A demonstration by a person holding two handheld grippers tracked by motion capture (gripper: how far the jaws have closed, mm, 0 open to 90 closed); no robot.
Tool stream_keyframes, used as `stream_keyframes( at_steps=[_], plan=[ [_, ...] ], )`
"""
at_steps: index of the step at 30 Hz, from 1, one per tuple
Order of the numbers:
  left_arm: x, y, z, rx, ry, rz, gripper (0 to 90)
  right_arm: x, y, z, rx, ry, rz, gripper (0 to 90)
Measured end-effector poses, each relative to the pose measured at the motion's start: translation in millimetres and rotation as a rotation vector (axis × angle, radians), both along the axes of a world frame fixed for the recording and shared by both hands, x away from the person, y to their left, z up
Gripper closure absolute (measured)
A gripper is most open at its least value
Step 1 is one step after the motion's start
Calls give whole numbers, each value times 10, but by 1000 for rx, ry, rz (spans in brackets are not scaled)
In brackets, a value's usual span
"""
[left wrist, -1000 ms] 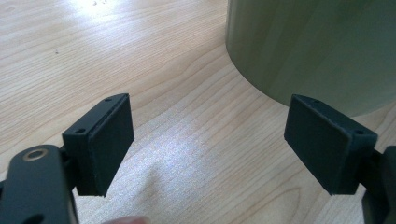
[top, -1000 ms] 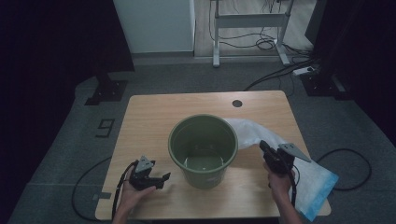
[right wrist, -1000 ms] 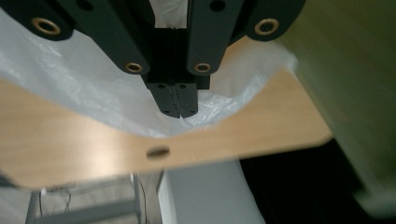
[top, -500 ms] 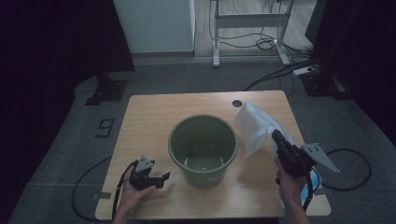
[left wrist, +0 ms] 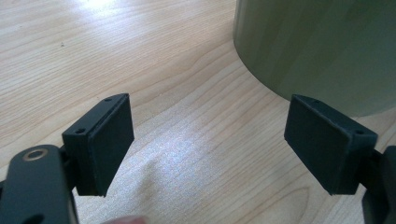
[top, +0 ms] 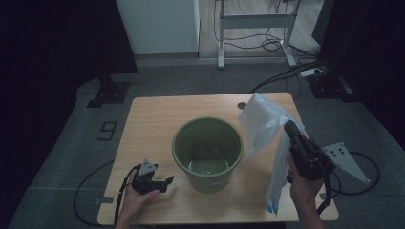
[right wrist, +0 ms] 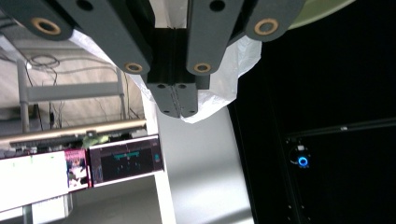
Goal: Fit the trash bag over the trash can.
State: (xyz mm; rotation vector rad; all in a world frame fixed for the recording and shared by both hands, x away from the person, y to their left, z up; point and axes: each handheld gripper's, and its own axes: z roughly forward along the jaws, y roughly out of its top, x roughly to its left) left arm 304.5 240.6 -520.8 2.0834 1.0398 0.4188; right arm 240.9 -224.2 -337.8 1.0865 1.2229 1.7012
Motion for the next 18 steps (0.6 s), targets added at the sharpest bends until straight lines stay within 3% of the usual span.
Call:
stream_keyframes(
  at_steps=[10, 18],
  plan=[
    [7, 2, -12, 1, 6, -5, 154, -62, 79, 336, -17, -64, 11, 892],
    [13, -3, -24, 2, 14, -4, 154, -126, 105, 538, -2, -96, 45, 892]
  ],
)
